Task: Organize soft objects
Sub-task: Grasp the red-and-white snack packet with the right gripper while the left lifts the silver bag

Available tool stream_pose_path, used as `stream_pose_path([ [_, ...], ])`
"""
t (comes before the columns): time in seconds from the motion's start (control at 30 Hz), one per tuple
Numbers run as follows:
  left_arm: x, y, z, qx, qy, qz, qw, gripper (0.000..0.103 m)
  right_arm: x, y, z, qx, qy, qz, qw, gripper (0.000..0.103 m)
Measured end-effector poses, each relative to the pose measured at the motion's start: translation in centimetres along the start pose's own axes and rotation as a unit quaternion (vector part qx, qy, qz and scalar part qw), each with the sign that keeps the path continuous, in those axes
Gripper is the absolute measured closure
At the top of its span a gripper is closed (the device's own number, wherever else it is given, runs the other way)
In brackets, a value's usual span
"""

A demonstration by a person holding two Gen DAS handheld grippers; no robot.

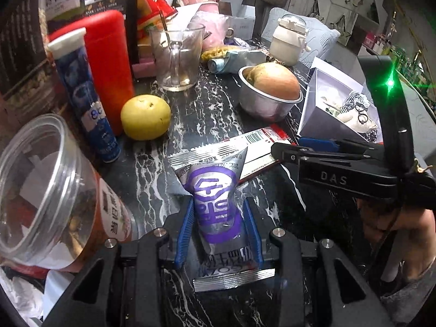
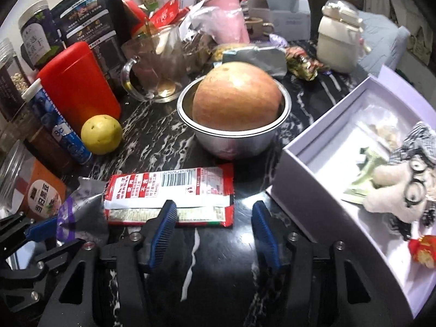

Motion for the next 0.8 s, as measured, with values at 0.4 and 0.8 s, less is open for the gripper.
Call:
stream_pose_path([
  [0.4,-1.7,-1.7,-0.2,0.014,-0.010,0.026,0.9995,0.068,0.9,-1.4,-0.8,-0.012,-0.020,-0.009,1.000,0.102],
  [0.8,0.2,-2.9,-2.7,-0.007,-0.036,0.021,0.9991,0.073,7.9,-6.3,-4.2,-0.076,-0.075,-0.023,0.994,0.102],
])
Point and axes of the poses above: each gripper's, at about its wrist camera, not at the fingertips, and x roughly against the way its jaws point, z to its left, y to its top, the point moved 10 cm from there along -x, roughly the way its jaws point, and after that the axes turned 11 degrees about -z, right-handed, at the moved point
